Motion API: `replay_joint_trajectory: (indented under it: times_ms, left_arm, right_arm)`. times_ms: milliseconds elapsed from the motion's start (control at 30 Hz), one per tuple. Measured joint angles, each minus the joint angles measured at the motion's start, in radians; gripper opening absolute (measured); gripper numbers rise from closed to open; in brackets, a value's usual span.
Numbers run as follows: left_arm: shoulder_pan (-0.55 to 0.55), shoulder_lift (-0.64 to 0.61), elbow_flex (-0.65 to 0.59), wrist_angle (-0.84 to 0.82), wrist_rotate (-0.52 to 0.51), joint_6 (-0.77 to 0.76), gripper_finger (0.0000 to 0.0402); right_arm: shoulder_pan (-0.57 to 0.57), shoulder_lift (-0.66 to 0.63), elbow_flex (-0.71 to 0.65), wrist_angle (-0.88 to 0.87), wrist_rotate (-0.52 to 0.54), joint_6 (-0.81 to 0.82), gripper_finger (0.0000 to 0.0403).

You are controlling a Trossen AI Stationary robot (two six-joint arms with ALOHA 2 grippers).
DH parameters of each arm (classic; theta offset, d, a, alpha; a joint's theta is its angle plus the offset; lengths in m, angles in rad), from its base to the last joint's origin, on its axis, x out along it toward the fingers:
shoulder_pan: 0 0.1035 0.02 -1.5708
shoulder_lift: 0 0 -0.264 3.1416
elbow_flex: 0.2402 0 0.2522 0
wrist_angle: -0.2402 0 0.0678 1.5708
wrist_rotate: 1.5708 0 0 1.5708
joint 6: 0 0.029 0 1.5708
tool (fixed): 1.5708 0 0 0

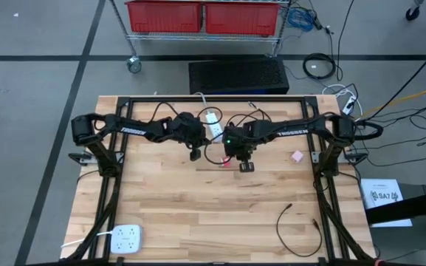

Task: Insert USB
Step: Insert the pink charger adapter into the top white outlet extension

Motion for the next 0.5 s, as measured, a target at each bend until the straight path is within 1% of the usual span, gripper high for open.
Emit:
replay_joint_trajectory:
  times_ms: [67,200,400,500]
  left_arm:
    - [0.000,0.000,0.000,-0.002,0.000,0.000,0.0008]
    - [0.000,0.000,0.000,-0.002,0.000,0.000,0.0008]
    - [-0.002,0.000,0.000,-0.002,0.000,-0.008,0.0008]
    - [-0.002,0.000,0.000,-0.002,0.000,-0.009,0.0008]
  right_arm:
    - [0.000,0.000,0.000,0.004,0.008,-0.010,0.0005]
    - [0.004,0.000,0.000,0.005,0.008,-0.009,0.0014]
    - [0.004,0.000,0.000,0.008,0.007,-0.006,0.0012]
    - [0.004,0.000,0.000,0.000,-0.018,0.009,0.0012]
